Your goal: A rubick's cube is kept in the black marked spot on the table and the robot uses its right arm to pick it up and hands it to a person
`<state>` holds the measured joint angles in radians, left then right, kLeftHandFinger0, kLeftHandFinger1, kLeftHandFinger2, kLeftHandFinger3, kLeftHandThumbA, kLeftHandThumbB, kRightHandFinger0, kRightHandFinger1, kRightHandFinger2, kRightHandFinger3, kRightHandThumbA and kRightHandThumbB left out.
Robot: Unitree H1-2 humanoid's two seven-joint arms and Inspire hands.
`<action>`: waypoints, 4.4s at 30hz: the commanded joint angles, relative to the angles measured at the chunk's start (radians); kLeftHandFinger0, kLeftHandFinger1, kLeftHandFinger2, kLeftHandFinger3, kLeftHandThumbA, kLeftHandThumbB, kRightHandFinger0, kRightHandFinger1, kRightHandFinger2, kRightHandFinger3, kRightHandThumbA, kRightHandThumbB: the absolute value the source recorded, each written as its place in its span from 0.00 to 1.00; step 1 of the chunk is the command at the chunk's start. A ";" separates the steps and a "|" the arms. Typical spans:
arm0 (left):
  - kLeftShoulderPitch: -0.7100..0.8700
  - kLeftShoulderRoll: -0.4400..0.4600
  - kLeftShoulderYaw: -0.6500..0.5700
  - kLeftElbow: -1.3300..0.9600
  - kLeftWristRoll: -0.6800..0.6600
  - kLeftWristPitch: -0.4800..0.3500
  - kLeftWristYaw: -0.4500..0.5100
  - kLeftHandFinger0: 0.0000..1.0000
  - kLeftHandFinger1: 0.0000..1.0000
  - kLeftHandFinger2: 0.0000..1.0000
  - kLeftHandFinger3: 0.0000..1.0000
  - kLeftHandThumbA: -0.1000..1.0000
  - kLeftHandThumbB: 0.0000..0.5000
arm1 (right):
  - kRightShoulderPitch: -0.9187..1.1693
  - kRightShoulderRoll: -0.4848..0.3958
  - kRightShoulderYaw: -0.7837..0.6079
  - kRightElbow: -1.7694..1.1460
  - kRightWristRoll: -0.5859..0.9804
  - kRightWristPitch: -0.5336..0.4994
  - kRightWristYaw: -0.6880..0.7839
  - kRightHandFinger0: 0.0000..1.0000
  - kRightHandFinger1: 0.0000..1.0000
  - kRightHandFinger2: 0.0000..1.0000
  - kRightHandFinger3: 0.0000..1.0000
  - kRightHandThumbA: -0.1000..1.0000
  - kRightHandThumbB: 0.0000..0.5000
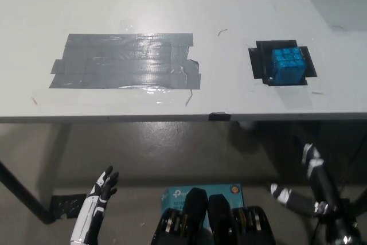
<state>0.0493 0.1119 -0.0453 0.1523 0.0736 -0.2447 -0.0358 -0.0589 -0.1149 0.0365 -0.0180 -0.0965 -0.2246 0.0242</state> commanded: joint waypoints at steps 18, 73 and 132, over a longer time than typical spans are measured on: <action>-0.046 0.009 0.002 -0.006 -0.014 -0.039 -0.013 1.00 1.00 1.00 1.00 0.98 0.43 | -0.539 0.016 -0.170 0.346 -0.092 0.280 -0.230 1.00 1.00 1.00 1.00 0.97 0.75; -0.083 0.018 0.004 -0.032 0.016 -0.006 -0.011 1.00 1.00 1.00 1.00 0.96 0.44 | -0.913 -0.001 0.029 1.285 -0.136 0.253 -0.430 0.01 0.34 0.69 0.69 0.00 0.51; -0.129 0.033 -0.002 -0.020 0.023 -0.004 -0.013 1.00 1.00 1.00 1.00 0.96 0.39 | -0.748 0.022 0.006 0.034 -0.167 0.477 -0.300 0.00 0.41 0.91 1.00 0.00 0.35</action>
<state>-0.0653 0.1316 -0.0471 0.1498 0.0936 -0.2340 -0.0368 -0.7259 -0.1007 0.0315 0.0294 -0.2458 0.2313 -0.3150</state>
